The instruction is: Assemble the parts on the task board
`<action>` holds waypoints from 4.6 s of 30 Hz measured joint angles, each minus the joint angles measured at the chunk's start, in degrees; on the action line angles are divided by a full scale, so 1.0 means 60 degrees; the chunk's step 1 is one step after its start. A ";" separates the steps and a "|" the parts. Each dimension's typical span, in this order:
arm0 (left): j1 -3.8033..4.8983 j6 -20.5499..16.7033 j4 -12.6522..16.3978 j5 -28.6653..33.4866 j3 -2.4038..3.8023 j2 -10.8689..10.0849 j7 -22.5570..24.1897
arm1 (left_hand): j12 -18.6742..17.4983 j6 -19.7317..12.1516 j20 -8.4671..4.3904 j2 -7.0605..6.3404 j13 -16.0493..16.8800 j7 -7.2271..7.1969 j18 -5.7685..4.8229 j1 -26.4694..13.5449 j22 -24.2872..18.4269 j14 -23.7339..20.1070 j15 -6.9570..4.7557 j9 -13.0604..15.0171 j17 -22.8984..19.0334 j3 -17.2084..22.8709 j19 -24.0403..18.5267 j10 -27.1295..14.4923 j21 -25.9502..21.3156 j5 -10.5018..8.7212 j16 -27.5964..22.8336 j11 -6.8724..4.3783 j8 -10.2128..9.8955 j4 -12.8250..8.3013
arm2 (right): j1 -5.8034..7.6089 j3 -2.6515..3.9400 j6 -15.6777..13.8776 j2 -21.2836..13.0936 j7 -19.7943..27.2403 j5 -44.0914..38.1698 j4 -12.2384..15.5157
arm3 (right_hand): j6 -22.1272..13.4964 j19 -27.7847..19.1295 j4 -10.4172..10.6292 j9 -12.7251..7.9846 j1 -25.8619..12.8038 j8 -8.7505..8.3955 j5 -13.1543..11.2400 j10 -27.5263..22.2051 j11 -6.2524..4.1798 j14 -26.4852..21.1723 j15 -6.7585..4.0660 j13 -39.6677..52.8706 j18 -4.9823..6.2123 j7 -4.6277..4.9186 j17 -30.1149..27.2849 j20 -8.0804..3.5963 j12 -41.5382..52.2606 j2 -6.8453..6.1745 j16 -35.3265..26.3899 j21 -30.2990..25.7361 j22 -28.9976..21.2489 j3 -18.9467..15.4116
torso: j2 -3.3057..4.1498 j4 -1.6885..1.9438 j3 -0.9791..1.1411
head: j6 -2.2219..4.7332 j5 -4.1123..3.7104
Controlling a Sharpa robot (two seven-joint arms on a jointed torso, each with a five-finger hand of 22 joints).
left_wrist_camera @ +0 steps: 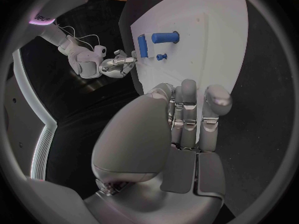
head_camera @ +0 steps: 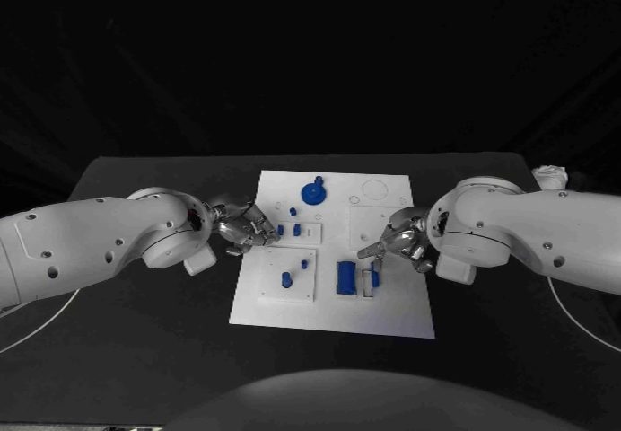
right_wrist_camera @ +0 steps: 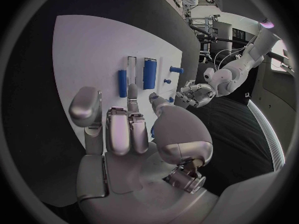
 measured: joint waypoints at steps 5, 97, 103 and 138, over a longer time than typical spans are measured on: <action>0.0000 0.0012 -0.0006 -0.0005 0.0003 0.0008 -0.0003 | 0.0000 0.0000 0.0000 0.0000 0.0000 0.0000 0.0000 0.0000 0.0000 0.0000 0.0000 0.0000 0.0000 0.0000 0.0000 0.0000 0.0000 0.0000 0.0000 0.0000 0.0000 0.0000 | -0.0006 0.0000 0.0241 0.0082 -0.0044 -0.0227 -0.0198 | 0.0364 0.0036 -0.0102 -0.0019 0.0022 -0.0075 0.0772 -0.0013 -0.0086 -0.0018 -0.0052 -0.0001 0.0000 -0.0064 -0.0001 -0.0036 0.0000 0.0022 0.0038 0.0000 0.0000 0.0047 | 0.0000 -0.0003 0.0005 | 0.0000 0.0005; -0.0003 0.0357 -0.0055 -0.0067 0.0002 0.0133 -0.0226 | 0.0000 0.0000 0.0000 0.0039 0.0000 0.0000 -0.0001 -0.0039 0.0000 0.0000 0.0000 0.0000 -0.0007 -0.0001 0.0000 0.0000 0.0000 0.0000 0.0000 0.0000 0.0000 0.0000 | -0.0498 0.0084 0.0724 0.0028 0.0125 -0.1226 -0.0646 | 0.0272 -0.0041 -0.1322 0.1190 0.0602 -0.0587 0.4514 0.0016 -0.0116 0.0015 -0.0084 -0.0004 0.0001 0.0014 -0.0628 -0.0102 0.0000 -0.0504 -0.0347 -0.1325 -0.0001 0.1798 | -0.0001 -0.0003 0.0005 | 0.0000 0.0027; -0.0003 0.0403 -0.0062 -0.0077 0.0002 0.0153 -0.0276 | 0.0000 0.0000 0.0000 0.0039 0.0000 0.0000 -0.0001 -0.0038 0.0000 0.0000 0.0000 0.0000 -0.0007 -0.0001 0.0000 0.0000 -0.0056 0.0000 0.0000 0.0000 0.0000 0.0000 | -0.0513 0.0089 0.0731 -0.0038 0.0144 -0.1384 -0.0634 | 0.0176 -0.0041 -0.1368 0.1450 0.0312 -0.0551 0.2515 0.0016 -0.0116 0.0015 -0.0084 -0.0005 0.0000 -0.0094 -0.0832 -0.0102 0.0000 -0.0444 -0.0446 -0.1420 -0.0001 0.1870 | -0.0001 -0.0003 0.0006 | 0.0000 0.0014; -0.0004 0.0527 -0.0050 -0.0119 0.0001 0.0127 -0.0411 | 0.0000 0.0000 -0.0034 0.0038 0.0000 0.0000 -0.0001 -0.0038 0.0000 0.0000 0.0000 0.0000 -0.0006 -0.0001 -0.0035 0.0000 -0.0055 0.0000 0.0000 0.0000 0.0000 0.0000 | -0.0588 0.0126 0.0504 -0.0400 0.0415 -0.1288 -0.0448 | 0.0214 -0.0075 -0.1294 0.0490 0.0672 -0.1640 0.4846 0.0017 -0.0046 0.0015 -0.0084 -0.0005 0.0001 0.0192 -0.2032 -0.0068 0.0000 -0.0464 -0.1184 -0.2729 0.0005 0.1744 | 0.0002 -0.0001 0.0007 | 0.0000 0.0059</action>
